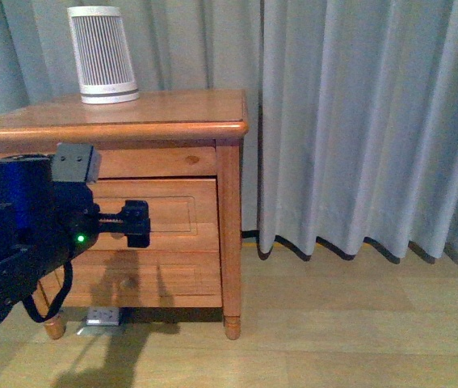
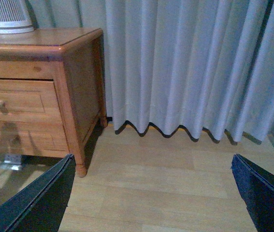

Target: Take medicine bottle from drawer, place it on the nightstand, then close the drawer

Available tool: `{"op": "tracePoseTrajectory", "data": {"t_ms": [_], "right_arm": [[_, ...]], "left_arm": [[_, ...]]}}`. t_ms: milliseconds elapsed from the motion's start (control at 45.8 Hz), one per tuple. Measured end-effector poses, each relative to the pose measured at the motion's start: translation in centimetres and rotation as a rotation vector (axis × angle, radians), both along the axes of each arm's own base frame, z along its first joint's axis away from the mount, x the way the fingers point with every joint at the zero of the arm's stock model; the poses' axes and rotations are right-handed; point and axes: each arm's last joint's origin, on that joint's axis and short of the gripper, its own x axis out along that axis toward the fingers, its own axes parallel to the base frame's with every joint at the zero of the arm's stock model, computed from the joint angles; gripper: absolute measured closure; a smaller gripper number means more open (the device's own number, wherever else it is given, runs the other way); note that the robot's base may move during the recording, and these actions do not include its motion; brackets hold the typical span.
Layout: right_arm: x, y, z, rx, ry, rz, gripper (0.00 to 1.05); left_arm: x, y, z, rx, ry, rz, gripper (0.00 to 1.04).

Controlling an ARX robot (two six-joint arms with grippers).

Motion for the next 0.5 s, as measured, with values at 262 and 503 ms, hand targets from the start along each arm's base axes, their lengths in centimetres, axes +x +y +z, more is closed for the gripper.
{"op": "tracePoseTrajectory", "data": {"t_ms": [262,503], "right_arm": [[0.0,0.0,0.0,0.0,0.0,0.0,0.07],[0.0,0.0,0.0,0.0,0.0,0.0,0.07]], "left_arm": [[3.5,-0.2,-2.3,0.031,0.037,0.011,0.07],[6.6,1.1,-3.7,0.035,0.04,0.053,0.07]]}}
